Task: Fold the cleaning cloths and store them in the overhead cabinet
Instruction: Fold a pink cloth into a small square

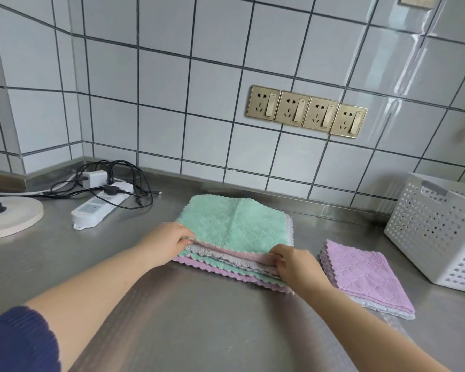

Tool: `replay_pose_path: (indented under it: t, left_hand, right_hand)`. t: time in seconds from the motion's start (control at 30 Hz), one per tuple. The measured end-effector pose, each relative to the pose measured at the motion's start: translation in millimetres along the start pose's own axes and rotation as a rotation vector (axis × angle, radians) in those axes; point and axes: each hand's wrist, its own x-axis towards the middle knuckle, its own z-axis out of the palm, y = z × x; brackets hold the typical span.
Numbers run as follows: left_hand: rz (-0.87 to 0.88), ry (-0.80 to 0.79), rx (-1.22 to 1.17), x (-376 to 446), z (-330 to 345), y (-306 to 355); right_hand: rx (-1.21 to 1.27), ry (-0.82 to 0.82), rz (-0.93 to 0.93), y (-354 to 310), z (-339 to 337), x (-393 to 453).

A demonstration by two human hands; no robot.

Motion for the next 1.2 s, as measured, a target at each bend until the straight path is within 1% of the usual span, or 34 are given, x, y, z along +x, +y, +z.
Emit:
replay_pose_path:
  t: [0.07,0.17,0.23,0.3,0.37,0.4,0.5,0.63,0.73,0.87,0.93,1.0,1.03,1.1,1.2]
  left_hand:
    - [-0.021,0.086,-0.035,-0.1,-8.4,4.3]
    - [0.057,0.262,-0.112,-6.2,-29.7,18.1]
    - [0.131,0.28,-0.13,-15.7,-46.6,28.6]
    - [0.186,0.228,-0.112,-31.5,-62.6,37.7]
    - [0.206,0.161,-0.091,-48.3,-69.1,41.7]
    - [0.208,0.119,-0.076,-61.4,-68.6,44.9]
    - [0.155,-0.017,-0.074,-86.7,-56.2,49.8]
    - [0.09,-0.126,-0.145,-123.1,-40.2,55.4]
    - [0.074,-0.208,-0.154,-142.1,-35.2,64.0]
    - [0.059,-0.384,-0.086,-159.9,-32.8,68.3]
    - [0.036,-0.453,-0.103,-166.1,-33.0,66.7]
    - [0.007,-0.455,-0.147,-168.6,-35.0,63.8]
    - [0.002,-0.438,-0.168,-168.1,-36.0,61.3]
    - [-0.016,-0.361,-0.263,-164.2,-36.8,56.8]
    - [-0.082,-0.195,-0.441,-156.4,-37.4,51.1]
  right_hand:
    - [0.0,0.047,0.021,-2.8,-5.0,-0.4]
    - [0.169,0.226,0.039,-5.1,-25.7,-6.4]
    - [0.261,0.302,0.021,-5.5,-43.9,-16.2]
    - [0.355,0.331,0.027,-4.1,-60.0,-34.5]
    - [0.443,0.302,0.045,-0.6,-68.5,-55.0]
    - [0.46,0.262,0.05,1.4,-69.4,-69.9]
    - [0.413,0.11,0.057,8.1,-61.8,-101.4]
    - [0.428,0.018,0.071,11.9,-53.3,-139.6]
    - [0.404,-0.082,0.075,14.1,-52.4,-156.6]
    - [0.372,-0.236,0.079,13.7,-61.2,-171.2]
    - [0.35,-0.332,0.085,13.5,-66.0,-175.9]
    - [0.338,-0.393,0.096,13.2,-68.5,-178.2]
    - [0.345,-0.386,0.107,13.7,-68.4,-177.3]
    - [0.389,-0.304,0.154,15.3,-67.0,-171.9]
    - [0.414,-0.138,0.224,18.7,-63.1,-157.6]
